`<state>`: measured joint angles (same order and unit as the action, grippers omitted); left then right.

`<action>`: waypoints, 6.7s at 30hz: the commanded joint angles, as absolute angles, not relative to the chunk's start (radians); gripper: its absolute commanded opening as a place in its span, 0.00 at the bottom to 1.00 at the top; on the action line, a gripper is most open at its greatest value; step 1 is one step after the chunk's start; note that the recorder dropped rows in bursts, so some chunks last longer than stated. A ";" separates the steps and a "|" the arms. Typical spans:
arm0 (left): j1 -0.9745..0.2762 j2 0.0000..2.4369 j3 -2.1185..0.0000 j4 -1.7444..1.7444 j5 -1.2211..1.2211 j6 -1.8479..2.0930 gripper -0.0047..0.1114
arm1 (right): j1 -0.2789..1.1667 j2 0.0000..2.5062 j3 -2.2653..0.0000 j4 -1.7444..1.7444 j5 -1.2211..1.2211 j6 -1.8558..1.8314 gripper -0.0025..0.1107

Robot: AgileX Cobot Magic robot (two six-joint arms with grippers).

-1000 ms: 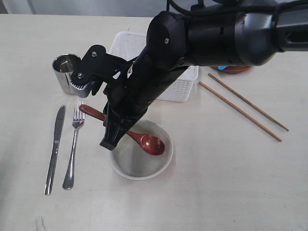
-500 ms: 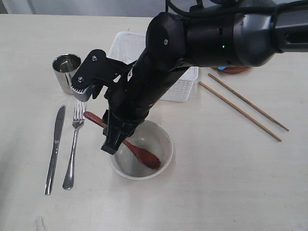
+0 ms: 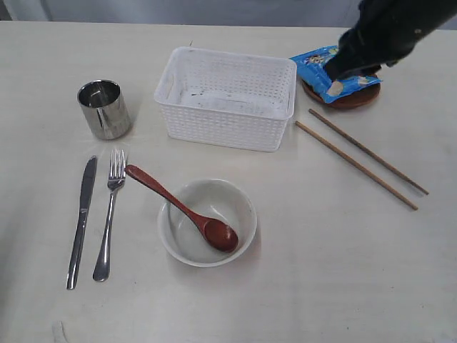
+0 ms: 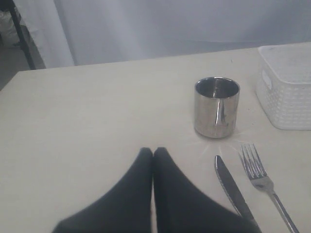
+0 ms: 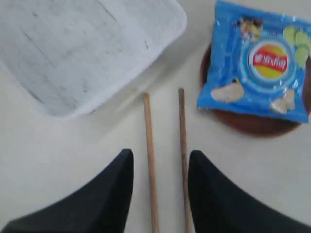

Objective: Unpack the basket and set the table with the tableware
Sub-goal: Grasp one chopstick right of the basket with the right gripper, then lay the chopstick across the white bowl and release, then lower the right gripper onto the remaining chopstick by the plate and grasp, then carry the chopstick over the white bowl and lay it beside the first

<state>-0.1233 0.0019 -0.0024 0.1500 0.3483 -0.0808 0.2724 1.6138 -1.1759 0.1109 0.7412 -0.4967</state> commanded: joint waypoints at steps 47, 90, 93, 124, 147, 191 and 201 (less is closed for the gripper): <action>-0.128 0.000 0.000 0.151 0.348 -0.083 0.04 | 0.446 1.456 -1.105 0.133 0.675 -0.492 0.02; -0.128 0.000 0.000 0.149 0.348 -0.083 0.04 | 1.026 1.803 -1.109 -0.137 0.660 -0.528 0.02; -0.128 0.000 0.000 0.149 0.348 -0.083 0.04 | 1.026 1.805 -1.109 -0.109 0.658 -0.528 0.02; -0.128 0.000 0.000 0.149 0.348 -0.083 0.04 | 1.063 1.805 -1.115 -0.025 0.729 -0.559 0.36; -0.128 0.000 0.000 0.149 0.348 -0.083 0.04 | 0.171 1.741 -1.209 0.184 0.787 -0.554 0.36; -0.128 0.000 0.000 0.153 0.348 -0.083 0.04 | 0.081 2.081 -1.209 0.238 0.743 -0.670 0.02; -0.128 0.000 0.000 0.153 0.348 -0.083 0.04 | 0.081 2.017 -1.209 0.238 0.745 -0.675 0.02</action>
